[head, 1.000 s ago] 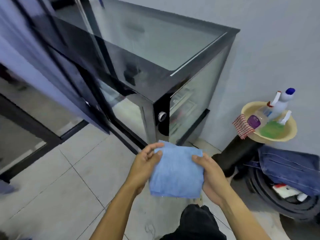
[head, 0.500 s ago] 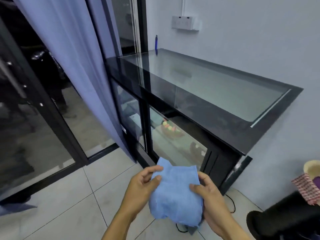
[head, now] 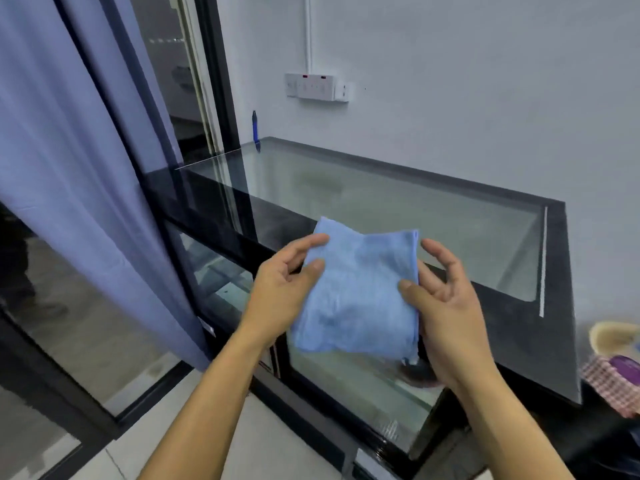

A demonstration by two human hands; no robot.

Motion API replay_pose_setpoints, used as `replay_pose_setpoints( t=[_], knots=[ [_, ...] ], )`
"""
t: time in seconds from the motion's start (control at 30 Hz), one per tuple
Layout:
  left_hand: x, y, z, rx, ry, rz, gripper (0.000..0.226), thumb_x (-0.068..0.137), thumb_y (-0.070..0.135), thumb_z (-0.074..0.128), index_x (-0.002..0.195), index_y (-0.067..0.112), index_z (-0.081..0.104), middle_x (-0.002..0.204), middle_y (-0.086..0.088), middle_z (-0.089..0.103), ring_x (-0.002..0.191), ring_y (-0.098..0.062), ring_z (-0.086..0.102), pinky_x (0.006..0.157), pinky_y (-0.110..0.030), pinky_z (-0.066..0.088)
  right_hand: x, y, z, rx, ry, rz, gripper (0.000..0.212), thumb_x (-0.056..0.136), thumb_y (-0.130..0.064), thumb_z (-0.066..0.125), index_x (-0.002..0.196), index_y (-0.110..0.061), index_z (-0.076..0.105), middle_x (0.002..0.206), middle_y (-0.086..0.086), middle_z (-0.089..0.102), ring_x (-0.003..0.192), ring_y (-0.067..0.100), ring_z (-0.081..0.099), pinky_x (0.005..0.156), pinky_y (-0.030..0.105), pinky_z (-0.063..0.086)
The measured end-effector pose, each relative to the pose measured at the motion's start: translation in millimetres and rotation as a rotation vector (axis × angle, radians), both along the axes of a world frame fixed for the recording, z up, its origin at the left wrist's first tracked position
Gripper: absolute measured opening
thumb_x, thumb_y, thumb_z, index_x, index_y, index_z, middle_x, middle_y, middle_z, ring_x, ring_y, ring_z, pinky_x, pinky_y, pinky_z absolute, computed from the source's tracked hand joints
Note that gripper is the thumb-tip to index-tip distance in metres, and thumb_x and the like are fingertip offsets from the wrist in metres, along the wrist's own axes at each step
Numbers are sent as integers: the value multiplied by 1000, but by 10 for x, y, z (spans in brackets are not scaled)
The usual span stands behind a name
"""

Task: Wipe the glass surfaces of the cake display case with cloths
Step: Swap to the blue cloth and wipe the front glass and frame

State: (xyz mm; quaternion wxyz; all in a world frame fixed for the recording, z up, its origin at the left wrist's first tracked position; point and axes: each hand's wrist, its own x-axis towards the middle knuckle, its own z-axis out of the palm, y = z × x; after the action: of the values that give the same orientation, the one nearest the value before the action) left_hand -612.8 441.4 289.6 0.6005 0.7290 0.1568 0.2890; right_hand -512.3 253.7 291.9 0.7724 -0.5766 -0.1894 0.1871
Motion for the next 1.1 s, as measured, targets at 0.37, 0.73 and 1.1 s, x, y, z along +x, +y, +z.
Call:
replay_pose_setpoints(
  t=[0.37,0.73,1.1],
  knots=[
    [1163,1334,-147,202,94,-84,17,103,33,63,118,37,70,104,13,74,74,-6,65,70,-20,48,1204,1240,-319,-1203,-587,-273,75,104,-55,46,164,-18,22,173,11,0,159,35,-4,127,48,5],
    [274,2874,-2059,308,481,-318,27,102,20,65,98,45,74,97,13,74,86,-3,65,76,-22,49,701,1796,-863,-1520,-591,-303,71,99,-73,17,163,-44,11,174,-6,1,160,22,0,129,45,2],
    [1228,3144,-2632,1012,-571,281,43,96,34,55,135,17,52,152,-13,35,143,-41,34,111,-50,29,499,2076,-2252,-1114,-1368,-1229,70,105,-52,39,165,-23,17,173,7,0,159,34,-4,127,58,-2]
  ],
)
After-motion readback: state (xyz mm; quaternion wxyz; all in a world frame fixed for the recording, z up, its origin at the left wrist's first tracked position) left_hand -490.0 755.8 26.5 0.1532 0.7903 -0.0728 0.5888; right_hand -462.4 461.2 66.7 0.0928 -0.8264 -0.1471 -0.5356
